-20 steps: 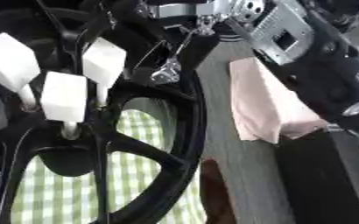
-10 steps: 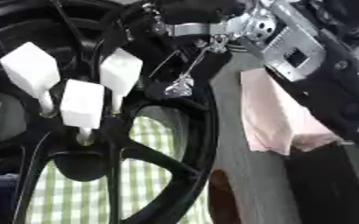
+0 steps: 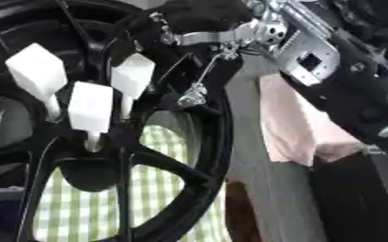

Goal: Pull the pin out of the wheel hub.

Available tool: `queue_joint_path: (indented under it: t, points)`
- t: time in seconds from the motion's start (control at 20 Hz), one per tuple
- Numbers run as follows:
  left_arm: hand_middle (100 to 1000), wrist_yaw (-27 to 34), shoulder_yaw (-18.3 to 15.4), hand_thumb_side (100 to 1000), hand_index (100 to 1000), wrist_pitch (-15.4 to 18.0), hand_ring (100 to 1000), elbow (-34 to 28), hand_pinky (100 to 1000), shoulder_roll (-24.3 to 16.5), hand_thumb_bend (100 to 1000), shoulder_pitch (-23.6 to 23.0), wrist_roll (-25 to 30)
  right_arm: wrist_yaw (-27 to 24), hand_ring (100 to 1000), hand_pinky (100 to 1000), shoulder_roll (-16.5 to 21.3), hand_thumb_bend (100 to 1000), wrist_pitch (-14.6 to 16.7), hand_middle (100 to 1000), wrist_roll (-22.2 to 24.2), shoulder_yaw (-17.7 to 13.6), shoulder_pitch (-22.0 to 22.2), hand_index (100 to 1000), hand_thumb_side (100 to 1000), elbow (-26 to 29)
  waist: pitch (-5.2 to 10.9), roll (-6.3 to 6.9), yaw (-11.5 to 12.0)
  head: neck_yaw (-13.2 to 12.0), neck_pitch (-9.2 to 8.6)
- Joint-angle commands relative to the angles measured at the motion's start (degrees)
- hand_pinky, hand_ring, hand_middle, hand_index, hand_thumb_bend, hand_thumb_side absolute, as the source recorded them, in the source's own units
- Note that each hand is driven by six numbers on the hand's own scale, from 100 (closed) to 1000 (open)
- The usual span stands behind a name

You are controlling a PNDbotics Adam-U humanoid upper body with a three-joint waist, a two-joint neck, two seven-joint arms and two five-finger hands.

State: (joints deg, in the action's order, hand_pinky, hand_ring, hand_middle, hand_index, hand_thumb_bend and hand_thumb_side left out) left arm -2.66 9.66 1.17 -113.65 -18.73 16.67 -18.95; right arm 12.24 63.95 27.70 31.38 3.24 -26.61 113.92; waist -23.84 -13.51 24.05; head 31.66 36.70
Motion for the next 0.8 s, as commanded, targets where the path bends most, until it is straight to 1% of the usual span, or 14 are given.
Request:
queue_joint_path:
  t: [0.05,0.25,0.4,0.65,0.8]
  points:
    - [592,0.2,-0.2,774,705,-0.1,591,-0.9,774,-0.1,243,0.4,0.1,0.6,1000,893,2.0,317,-0.5,825,-0.7,-0.3,-0.2,900,204,0.7,1.57,0.56,0.1,0.6,-0.21]
    - [592,0.2,-0.2,774,704,-0.2,591,-0.9,774,-0.1,242,0.4,0.2,-1.5,1000,891,1.6,289,-1.8,795,-2.5,-0.8,-1.5,890,179,0.7,1.58,0.56,0.0,0.8,-0.55]
    - [592,0.2,-0.2,776,704,-0.3,591,-0.9,775,-0.1,242,0.3,0.3,-2.8,1000,890,1.9,291,-3.0,794,-3.6,-1.3,-2.2,891,174,0.7,1.62,0.56,-0.1,0.9,-0.72]
    - [592,0.2,-0.2,777,704,-0.4,591,-0.9,775,0.0,241,0.2,0.3,-2.7,1000,890,2.5,296,-3.5,797,-3.6,-1.5,-2.1,892,176,0.7,1.62,0.56,-0.2,1.3,-1.03]
    - [592,0.1,-0.2,777,704,-0.4,591,-0.9,775,0.2,240,0.2,0.3,-2.2,1000,890,2.7,300,-3.8,799,-3.6,-1.5,-1.7,891,178,0.7,1.53,0.56,-0.1,1.3,-1.96]
